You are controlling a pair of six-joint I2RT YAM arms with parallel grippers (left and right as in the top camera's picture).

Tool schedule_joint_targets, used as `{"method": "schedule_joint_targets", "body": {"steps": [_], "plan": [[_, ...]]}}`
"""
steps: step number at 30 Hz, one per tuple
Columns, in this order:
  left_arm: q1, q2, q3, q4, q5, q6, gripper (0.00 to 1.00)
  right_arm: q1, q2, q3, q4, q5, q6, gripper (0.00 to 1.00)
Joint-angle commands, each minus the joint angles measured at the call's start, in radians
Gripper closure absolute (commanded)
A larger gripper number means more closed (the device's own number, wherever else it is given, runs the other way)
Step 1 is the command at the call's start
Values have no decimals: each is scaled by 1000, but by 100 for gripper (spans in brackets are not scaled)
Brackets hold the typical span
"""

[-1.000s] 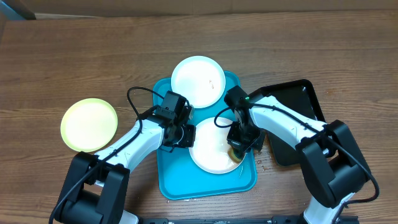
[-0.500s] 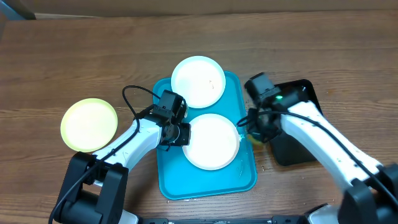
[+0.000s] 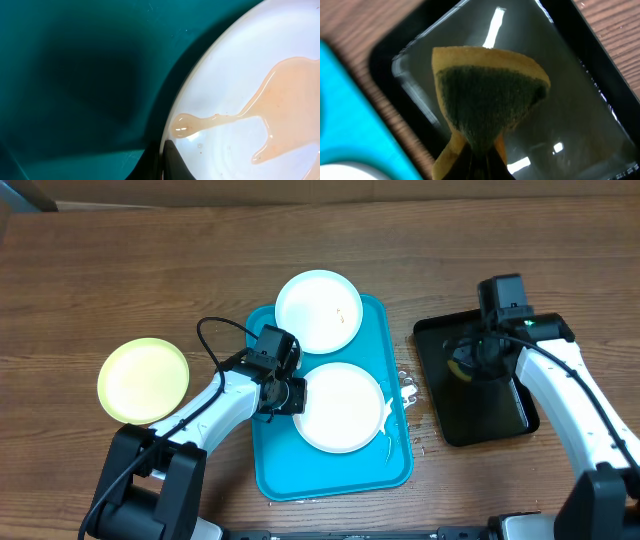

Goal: Clean dirty plates on tray and stack at the side
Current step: 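Return the sponge to the black tray with the right gripper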

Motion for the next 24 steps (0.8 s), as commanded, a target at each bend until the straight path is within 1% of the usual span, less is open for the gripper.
{"method": "schedule_joint_targets", "body": {"steps": [1,4,5,7,8,9,12,13,14,18,20,21,22,24], "plan": [[7,8,-11,-3,-47,-3,96,-18,47,-71,47,-32,-15,96],[7,8,-11,-4,-47,-3,96,-18,67,-80,57,-40,-15,90],[7,8,-11,-3,-47,-3,92,-18,63,-76,58,-56,-15,82],[7,8,-11,-2,-49,-3,87,-20,54,-53,43,-71,-21,77],[7,8,-11,-1,-58,-2,85,-20,47,-38,33,-88,-39,74],[7,8,-11,3,-69,-2,80,-20,36,-19,19,-113,-61,71],[7,8,-11,22,-86,2,77,-20,-4,34,-26,-169,-103,64],[7,8,-11,31,-86,5,84,-19,-23,54,-46,-183,-111,63],[7,8,-11,36,-85,5,95,-19,-41,70,-64,-192,-112,62],[7,8,-8,35,-80,10,96,-20,-112,114,-126,-194,-112,58],[6,8,20,-5,-85,69,96,-20,-149,119,-144,-193,-111,54],[6,7,56,-54,-105,89,96,-20,-164,119,-149,-193,-111,52],[4,6,125,-144,-146,92,96,-20,-188,119,-154,-193,-110,50],[-3,5,245,-267,-196,98,96,-20,-207,119,-154,-193,-100,48]]}}
